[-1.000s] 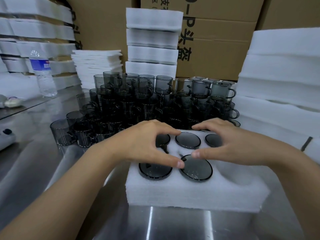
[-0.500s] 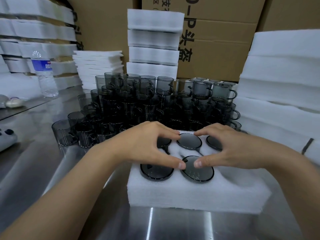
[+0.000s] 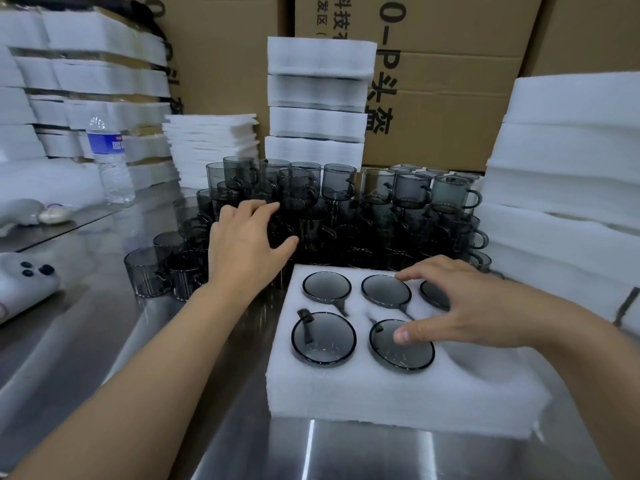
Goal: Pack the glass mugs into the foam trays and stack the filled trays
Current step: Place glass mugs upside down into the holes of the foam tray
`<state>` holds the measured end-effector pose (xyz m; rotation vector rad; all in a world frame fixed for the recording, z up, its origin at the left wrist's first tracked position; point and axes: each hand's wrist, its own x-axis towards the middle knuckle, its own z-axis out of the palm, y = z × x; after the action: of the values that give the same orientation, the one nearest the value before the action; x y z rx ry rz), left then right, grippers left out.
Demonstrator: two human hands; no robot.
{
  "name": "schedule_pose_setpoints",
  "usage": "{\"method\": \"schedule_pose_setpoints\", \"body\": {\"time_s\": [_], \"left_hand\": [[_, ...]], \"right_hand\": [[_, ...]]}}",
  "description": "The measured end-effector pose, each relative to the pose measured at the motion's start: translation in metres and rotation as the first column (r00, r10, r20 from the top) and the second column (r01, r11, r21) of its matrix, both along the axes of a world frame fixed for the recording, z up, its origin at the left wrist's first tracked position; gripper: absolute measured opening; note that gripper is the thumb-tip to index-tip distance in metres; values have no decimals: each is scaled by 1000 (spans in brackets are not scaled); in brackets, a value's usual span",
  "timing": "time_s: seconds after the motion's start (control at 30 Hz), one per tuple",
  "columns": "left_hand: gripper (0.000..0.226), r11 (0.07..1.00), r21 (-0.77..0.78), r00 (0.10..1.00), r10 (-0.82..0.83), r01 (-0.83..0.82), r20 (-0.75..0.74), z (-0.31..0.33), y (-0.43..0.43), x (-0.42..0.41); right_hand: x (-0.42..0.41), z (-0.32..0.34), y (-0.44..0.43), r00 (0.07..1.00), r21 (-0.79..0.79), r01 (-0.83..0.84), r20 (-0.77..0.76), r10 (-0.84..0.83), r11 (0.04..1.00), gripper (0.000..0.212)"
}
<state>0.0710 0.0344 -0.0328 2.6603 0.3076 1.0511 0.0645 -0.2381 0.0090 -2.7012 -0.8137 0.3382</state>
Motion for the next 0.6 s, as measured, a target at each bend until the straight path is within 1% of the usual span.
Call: {"method": "schedule_pose_setpoints", "body": {"time_s": [0.07, 0.17, 0.23, 0.3, 0.43, 0.5, 0.53, 0.6], "left_hand": [[56, 1000, -12, 1000, -4, 5, 16, 1, 0, 2], [47, 998, -42, 993, -50, 54, 106, 13, -5, 8], [46, 997, 38, 989, -74, 70, 125, 26, -7, 17], [46, 993, 91, 992, -90, 82, 93, 42, -10, 27], [33, 990, 102, 995, -96, 99, -30, 59, -17, 42], [30, 991, 79, 993, -109, 111, -36, 59, -18, 45], [32, 990, 67, 992, -120, 122, -34, 59, -18, 45], [45, 988, 58, 989, -140, 142, -38, 56, -19, 44]], "right_hand": [[0, 0, 0, 1000, -1, 0, 0, 0, 1000, 103], [1, -2, 0, 1000, 1, -7, 7, 7, 1000, 104], [2, -2, 0, 1000, 1, -9, 9, 9, 1000, 105], [2, -2, 0, 1000, 5, -5, 4, 5, 1000, 105], [3, -3, -2, 1000, 6, -9, 0, 9, 1000, 104], [3, -3, -1, 1000, 6, -7, 1, 7, 1000, 104], [3, -3, -1, 1000, 6, -6, 2, 6, 1000, 104], [3, -3, -1, 1000, 5, -7, 3, 7, 1000, 104]]}}
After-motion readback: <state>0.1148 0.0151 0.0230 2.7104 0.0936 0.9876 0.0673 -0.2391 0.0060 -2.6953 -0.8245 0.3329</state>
